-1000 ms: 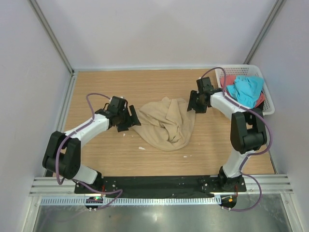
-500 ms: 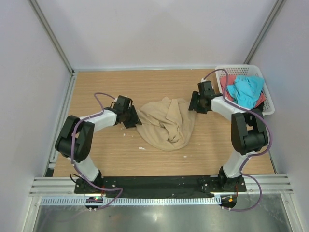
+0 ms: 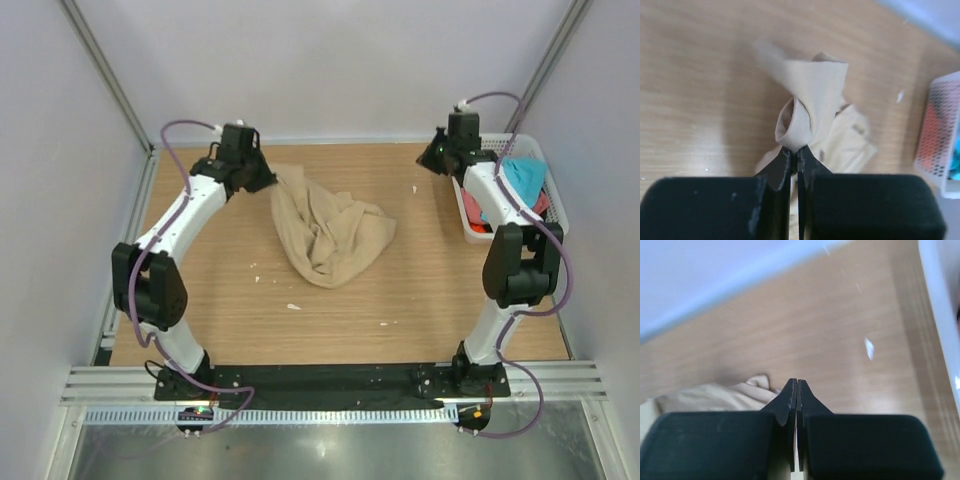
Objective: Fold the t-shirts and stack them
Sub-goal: Flatten the tshirt out
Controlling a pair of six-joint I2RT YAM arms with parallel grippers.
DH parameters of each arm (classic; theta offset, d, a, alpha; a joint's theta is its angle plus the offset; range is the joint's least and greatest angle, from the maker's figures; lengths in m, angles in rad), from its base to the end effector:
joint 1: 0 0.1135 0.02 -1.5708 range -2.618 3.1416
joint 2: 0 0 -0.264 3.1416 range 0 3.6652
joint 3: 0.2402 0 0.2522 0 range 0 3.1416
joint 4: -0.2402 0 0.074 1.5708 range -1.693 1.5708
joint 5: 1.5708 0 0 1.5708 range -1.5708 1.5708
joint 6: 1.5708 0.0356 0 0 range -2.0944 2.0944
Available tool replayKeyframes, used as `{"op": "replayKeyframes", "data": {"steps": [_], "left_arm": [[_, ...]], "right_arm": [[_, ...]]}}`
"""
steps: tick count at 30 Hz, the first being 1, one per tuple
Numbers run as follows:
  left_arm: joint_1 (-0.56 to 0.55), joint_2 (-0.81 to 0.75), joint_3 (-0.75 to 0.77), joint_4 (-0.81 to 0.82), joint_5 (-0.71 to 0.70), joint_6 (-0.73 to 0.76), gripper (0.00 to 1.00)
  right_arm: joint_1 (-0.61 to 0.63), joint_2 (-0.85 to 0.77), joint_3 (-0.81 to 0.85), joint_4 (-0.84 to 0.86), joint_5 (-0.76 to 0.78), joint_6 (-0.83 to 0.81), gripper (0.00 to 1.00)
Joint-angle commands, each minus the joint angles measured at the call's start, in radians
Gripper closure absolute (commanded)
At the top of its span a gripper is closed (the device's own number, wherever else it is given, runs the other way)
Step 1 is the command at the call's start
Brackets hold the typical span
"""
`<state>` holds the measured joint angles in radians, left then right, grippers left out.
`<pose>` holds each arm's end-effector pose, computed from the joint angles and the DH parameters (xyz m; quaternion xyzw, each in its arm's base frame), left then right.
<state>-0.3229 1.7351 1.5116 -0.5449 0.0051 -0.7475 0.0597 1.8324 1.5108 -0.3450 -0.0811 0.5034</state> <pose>0.3737 -0.1252 0.3020 -0.1930 0.9001 -0.2012 0.3347 0.4248 0.0283 0.2803 0.1805 0.8807 0.1563 0.4092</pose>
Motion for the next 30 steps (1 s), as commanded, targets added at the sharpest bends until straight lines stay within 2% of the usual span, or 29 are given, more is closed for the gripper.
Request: {"op": "replayKeyframes", "data": {"steps": [1, 3, 6, 7, 8, 9, 10, 13, 20, 27, 30], "left_arm": [[0.012, -0.078, 0.192, -0.153, -0.119, 0.054, 1.0], [0.012, -0.12, 0.205, -0.19, -0.126, 0.056, 1.0], [0.012, -0.186, 0.11, -0.175, -0.059, 0.047, 1.0], [0.012, -0.201, 0.07, -0.156, -0.05, 0.043, 1.0], [0.012, -0.218, -0.024, -0.149, -0.045, 0.039, 1.0], [0.012, -0.245, -0.066, -0.139, -0.048, 0.033, 1.0], [0.016, -0.259, -0.117, -0.127, -0.054, 0.03, 1.0], [0.054, -0.29, -0.244, -0.092, -0.022, 0.019, 1.0], [0.163, -0.298, -0.277, -0.121, -0.013, 0.043, 1.0], [0.238, -0.313, -0.275, -0.139, -0.017, 0.069, 1.0], [0.257, -0.315, -0.286, -0.139, -0.027, 0.076, 1.0]], "right_arm": [[0.017, -0.108, 0.207, -0.092, -0.005, -0.005, 0.99], [0.019, -0.186, 0.198, -0.118, 0.017, 0.006, 0.99], [0.028, -0.27, 0.074, -0.08, -0.002, 0.012, 0.99], [0.035, -0.286, -0.019, -0.057, -0.015, 0.014, 0.97], [0.04, -0.297, -0.068, -0.033, -0.035, 0.021, 0.93], [0.049, -0.301, -0.113, 0.015, -0.043, 0.029, 0.8], [0.072, -0.294, -0.185, 0.036, -0.054, 0.035, 0.76], [0.159, -0.227, -0.256, 0.096, -0.063, 0.043, 0.66], [0.353, 0.003, -0.204, 0.213, -0.054, 0.044, 0.45], [0.422, 0.191, -0.106, 0.244, -0.085, 0.007, 0.42], [0.424, 0.218, -0.089, 0.23, -0.069, 0.003, 0.46]]}}
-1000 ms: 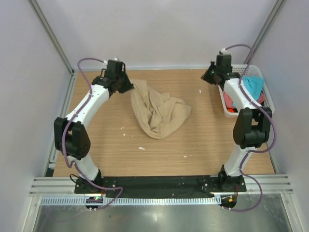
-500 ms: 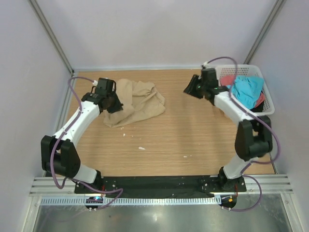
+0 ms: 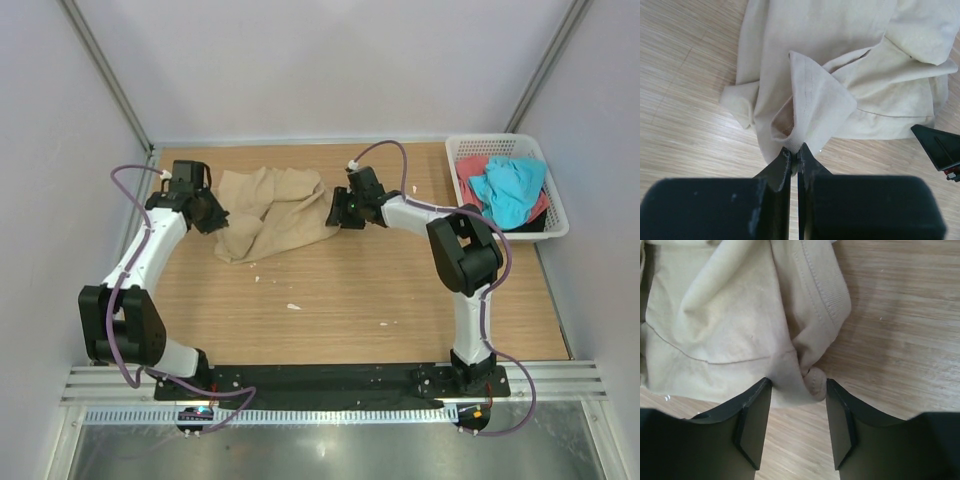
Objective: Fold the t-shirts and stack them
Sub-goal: Flatten the tshirt out
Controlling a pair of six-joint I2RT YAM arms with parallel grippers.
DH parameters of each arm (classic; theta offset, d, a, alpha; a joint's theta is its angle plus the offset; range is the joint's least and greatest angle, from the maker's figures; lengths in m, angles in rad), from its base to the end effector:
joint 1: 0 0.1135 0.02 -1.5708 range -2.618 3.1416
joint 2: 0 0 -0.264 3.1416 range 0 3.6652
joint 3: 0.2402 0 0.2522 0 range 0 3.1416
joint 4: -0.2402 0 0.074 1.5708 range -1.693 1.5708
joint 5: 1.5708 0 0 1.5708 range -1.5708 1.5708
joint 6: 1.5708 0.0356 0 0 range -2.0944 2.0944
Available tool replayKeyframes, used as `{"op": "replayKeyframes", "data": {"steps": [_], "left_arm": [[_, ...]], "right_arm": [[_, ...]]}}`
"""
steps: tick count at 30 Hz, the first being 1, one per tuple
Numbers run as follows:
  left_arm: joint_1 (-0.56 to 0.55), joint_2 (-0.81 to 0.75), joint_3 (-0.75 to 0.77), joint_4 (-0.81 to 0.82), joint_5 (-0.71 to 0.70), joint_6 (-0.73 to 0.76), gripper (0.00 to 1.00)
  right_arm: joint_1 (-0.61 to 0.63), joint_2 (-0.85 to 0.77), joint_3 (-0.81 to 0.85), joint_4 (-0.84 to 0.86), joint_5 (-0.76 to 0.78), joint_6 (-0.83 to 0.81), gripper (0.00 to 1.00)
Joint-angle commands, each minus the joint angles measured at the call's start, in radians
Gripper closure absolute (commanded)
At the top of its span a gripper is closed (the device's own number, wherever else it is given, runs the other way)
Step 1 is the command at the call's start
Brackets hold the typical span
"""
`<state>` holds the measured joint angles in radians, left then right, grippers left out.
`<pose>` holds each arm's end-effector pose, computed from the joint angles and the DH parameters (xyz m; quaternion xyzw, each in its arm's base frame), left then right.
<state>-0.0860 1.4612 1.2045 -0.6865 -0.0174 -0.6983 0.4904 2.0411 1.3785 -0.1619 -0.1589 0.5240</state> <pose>0.3066 -0.0258 0.2830 -0.2892 0.9061 -0.1103 0.2884 0.3888 0.2140 0.1653 -0.0133 0.9286 0.2411 0.2818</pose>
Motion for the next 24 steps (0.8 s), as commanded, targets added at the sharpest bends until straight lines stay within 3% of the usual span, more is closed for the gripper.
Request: {"op": "replayKeyframes", "data": {"steps": [1, 4, 5, 6, 11, 12, 15, 17, 20, 21, 23, 24], "left_arm": [[0.025, -0.039, 0.017, 0.007, -0.009, 0.028, 1.0], [0.045, -0.019, 0.035, 0.016, -0.018, 0.031, 1.0], [0.052, -0.006, 0.082, 0.015, -0.015, 0.029, 1.0], [0.074, 0.031, 0.114, 0.015, -0.01, 0.026, 1.0], [0.13, 0.197, 0.481, -0.065, 0.008, -0.03, 1.0], [0.132, 0.226, 0.647, -0.13, 0.005, -0.035, 1.0], [0.135, 0.329, 0.904, -0.237, -0.004, -0.055, 1.0], [0.135, 0.361, 0.983, -0.271, -0.012, -0.063, 1.0], [0.135, 0.331, 0.989, -0.308, -0.023, -0.066, 1.0], [0.135, 0.309, 0.954, -0.298, -0.006, -0.063, 1.0], [0.131, 0.192, 0.744, -0.266, 0.011, -0.061, 1.0], [0.131, 0.138, 0.639, -0.213, 0.011, -0.067, 1.0]], "right_arm": [[-0.007, 0.01, 0.041, 0.048, 0.021, -0.024, 0.48], [-0.009, 0.016, 0.086, 0.015, 0.094, -0.068, 0.75], [-0.01, 0.019, 0.111, -0.007, 0.113, -0.102, 0.93], [-0.012, 0.019, 0.14, -0.061, 0.154, -0.114, 0.99], [-0.068, -0.03, 0.413, -0.276, 0.286, -0.16, 0.99], [-0.084, -0.036, 0.509, -0.31, 0.314, -0.173, 0.99], [-0.144, -0.062, 0.656, -0.427, 0.372, -0.205, 0.99], [-0.171, -0.084, 0.694, -0.47, 0.377, -0.217, 0.99], [-0.217, -0.185, 0.642, -0.502, 0.366, -0.214, 0.99], [-0.228, -0.252, 0.558, -0.51, 0.367, -0.211, 0.99], [-0.227, -0.336, 0.443, -0.513, 0.348, -0.185, 0.99], [-0.227, -0.425, 0.291, -0.507, 0.325, -0.171, 0.99]]}}
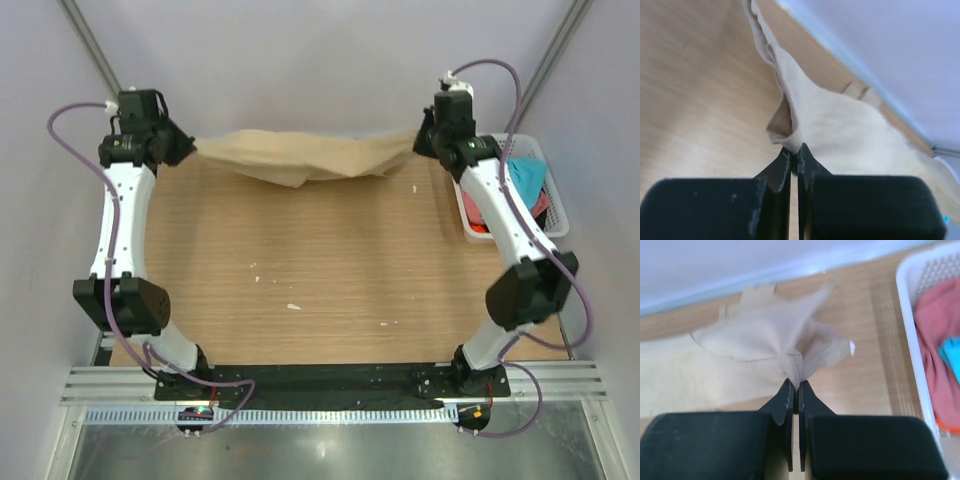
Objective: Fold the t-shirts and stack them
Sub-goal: Flatten the tshirt out
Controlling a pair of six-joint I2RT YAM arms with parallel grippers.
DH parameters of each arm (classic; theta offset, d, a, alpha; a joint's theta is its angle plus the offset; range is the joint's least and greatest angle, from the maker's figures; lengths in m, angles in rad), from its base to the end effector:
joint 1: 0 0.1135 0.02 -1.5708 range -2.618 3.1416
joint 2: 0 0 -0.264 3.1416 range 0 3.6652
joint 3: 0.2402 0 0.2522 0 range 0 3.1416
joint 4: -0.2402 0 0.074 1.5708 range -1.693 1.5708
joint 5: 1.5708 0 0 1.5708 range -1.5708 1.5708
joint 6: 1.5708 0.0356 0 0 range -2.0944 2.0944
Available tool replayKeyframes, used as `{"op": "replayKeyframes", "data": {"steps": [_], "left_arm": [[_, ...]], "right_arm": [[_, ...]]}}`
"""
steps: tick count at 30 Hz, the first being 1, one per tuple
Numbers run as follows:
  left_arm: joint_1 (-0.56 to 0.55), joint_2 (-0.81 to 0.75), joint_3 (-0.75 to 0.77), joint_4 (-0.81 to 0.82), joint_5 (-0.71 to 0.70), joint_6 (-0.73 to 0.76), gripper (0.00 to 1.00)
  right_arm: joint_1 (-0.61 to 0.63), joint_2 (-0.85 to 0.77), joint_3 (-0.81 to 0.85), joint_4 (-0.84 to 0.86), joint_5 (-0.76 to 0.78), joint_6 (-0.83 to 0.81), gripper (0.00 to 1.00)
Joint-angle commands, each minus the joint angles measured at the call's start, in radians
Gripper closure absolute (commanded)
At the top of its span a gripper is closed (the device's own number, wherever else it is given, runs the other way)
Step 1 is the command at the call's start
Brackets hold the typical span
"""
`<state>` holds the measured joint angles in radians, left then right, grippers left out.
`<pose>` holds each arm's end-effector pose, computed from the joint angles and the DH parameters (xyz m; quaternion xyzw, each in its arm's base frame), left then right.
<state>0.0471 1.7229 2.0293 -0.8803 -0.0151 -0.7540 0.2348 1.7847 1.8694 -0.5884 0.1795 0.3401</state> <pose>0.3671 0.0178 0.4460 -0.3458 0.8074 -0.1593 0.4508 0.4007 0.0893 0.3994 0.0907 0.8540 0.0696 0.5076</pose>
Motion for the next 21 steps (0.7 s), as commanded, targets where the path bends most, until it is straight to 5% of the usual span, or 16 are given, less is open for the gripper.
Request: {"op": "replayKeyframes", "data": {"steps": [1, 5, 9, 13, 21], "left_arm": [[-0.006, -0.176, -0.286, 0.021, 0.042, -0.011, 1.0], [-0.006, -0.414, -0.857, 0.156, 0.112, -0.038, 1.0], [-0.006, -0.538, -1.138, 0.175, 0.084, -0.03, 1.0], [-0.007, -0.545, -1.259, 0.193, 0.112, -0.021, 0.85], [-0.007, -0.539, -1.091, 0.129, 0.069, 0.062, 0.53]], "right_arm": [[0.029, -0.213, -0.29, -0.071, -0.034, 0.028, 0.99], [0.031, -0.416, -0.743, 0.016, -0.007, 0.175, 0.99], [0.029, -0.502, -1.028, 0.013, 0.017, 0.238, 0.95], [0.029, -0.55, -1.067, -0.008, -0.017, 0.247, 0.72], [0.028, -0.541, -0.891, -0.045, 0.012, 0.211, 0.55]]}}
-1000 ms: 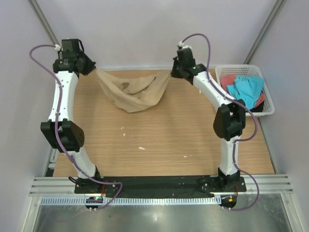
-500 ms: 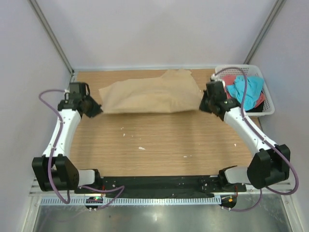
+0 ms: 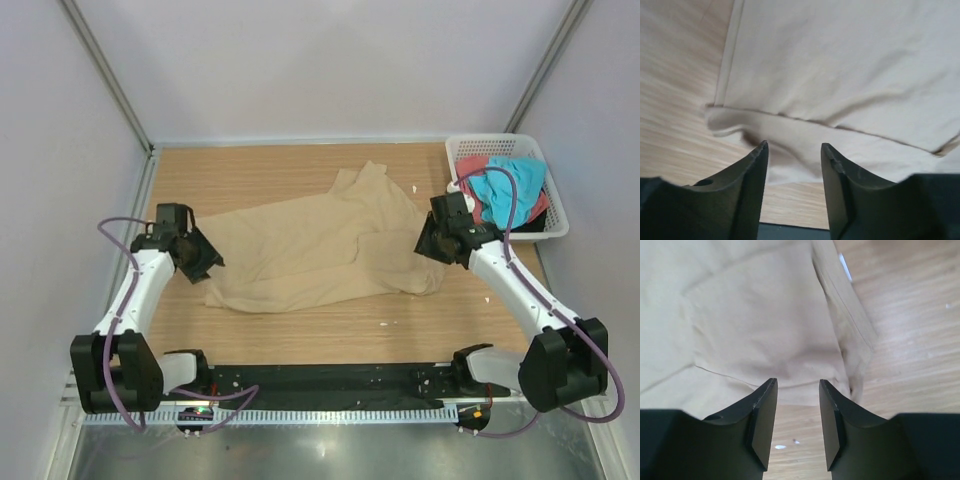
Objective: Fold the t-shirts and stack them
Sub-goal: Flatten the tshirt out
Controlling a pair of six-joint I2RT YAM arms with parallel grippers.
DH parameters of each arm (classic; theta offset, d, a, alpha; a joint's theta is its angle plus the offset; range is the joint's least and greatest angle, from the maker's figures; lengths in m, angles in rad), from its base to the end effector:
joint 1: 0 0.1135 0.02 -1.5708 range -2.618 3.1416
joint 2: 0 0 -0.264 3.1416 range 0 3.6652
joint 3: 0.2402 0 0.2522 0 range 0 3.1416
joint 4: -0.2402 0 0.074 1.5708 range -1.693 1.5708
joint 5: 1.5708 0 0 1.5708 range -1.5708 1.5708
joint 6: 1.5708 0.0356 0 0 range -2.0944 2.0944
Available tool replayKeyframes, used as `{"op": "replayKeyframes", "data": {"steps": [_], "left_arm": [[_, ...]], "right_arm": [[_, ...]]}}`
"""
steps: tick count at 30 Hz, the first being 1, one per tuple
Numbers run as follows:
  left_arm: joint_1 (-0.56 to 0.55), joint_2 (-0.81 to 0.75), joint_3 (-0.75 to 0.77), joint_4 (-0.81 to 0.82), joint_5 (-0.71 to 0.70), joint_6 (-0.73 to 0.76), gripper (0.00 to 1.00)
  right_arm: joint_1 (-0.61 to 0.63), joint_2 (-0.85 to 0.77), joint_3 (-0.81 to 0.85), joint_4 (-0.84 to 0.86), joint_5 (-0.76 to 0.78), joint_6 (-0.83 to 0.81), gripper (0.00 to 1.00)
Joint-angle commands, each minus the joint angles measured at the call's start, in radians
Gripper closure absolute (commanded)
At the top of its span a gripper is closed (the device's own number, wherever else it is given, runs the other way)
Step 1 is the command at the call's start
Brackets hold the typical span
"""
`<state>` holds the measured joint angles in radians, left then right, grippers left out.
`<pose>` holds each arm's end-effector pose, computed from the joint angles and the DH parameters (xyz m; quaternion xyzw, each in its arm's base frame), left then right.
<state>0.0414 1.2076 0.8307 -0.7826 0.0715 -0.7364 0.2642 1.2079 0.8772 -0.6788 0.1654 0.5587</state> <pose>0.2198 0.0066 0.2255 -0.3642 0.9080 -0.1024 0.1800 0.2289 0.0558 0.2451 0.1631 0.9439 0.0376 0.2847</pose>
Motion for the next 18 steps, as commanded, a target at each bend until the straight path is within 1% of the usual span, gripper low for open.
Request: {"op": "replayKeyframes", "data": {"steps": [1, 2, 4, 5, 6, 7, 8, 9, 10, 11, 12, 14, 18], "left_arm": [[0.0, -0.016, 0.129, 0.031, -0.016, 0.049, 0.51], [-0.001, 0.004, 0.169, 0.034, -0.013, 0.057, 0.47], [0.0, 0.024, 0.2, 0.049, -0.03, 0.081, 0.43], [0.002, 0.064, 0.241, 0.057, -0.047, 0.086, 0.41], [0.005, 0.087, 0.264, 0.056, -0.056, 0.089, 0.4], [0.009, 0.119, 0.293, 0.048, -0.039, 0.088, 0.39], [0.015, 0.145, 0.32, 0.034, -0.02, 0.081, 0.39], [0.015, 0.191, 0.362, 0.01, 0.002, 0.077, 0.4], [0.015, 0.201, 0.367, 0.009, 0.046, 0.075, 0.41], [0.014, 0.201, 0.361, 0.023, 0.053, 0.071, 0.44], [0.014, 0.184, 0.329, 0.029, 0.05, 0.066, 0.44], [0.014, 0.156, 0.28, 0.06, 0.039, 0.054, 0.44], [0.012, 0.103, 0.138, 0.094, 0.05, 0.032, 0.41]], "right_arm": [[-0.002, 0.065, 0.129, 0.041, 0.025, -0.013, 0.55], [-0.003, 0.096, 0.156, 0.041, 0.007, -0.032, 0.55], [-0.002, 0.187, 0.239, 0.067, -0.026, -0.069, 0.55], [-0.002, 0.223, 0.268, 0.102, -0.065, -0.106, 0.54], [-0.002, 0.255, 0.337, 0.107, -0.058, -0.112, 0.53], [-0.012, 0.35, 0.385, 0.088, -0.023, -0.103, 0.53], [-0.022, 0.404, 0.44, -0.01, 0.017, -0.08, 0.55], [-0.031, 0.453, 0.544, -0.054, 0.057, -0.036, 0.57], [-0.042, 0.529, 0.575, -0.083, 0.062, -0.02, 0.59], [-0.046, 0.548, 0.594, -0.1, 0.062, -0.005, 0.59], [-0.046, 0.565, 0.605, -0.099, 0.071, 0.024, 0.58], [-0.062, 0.593, 0.608, -0.113, 0.088, 0.065, 0.58], [-0.094, 0.63, 0.644, -0.188, 0.14, 0.237, 0.57]]}}
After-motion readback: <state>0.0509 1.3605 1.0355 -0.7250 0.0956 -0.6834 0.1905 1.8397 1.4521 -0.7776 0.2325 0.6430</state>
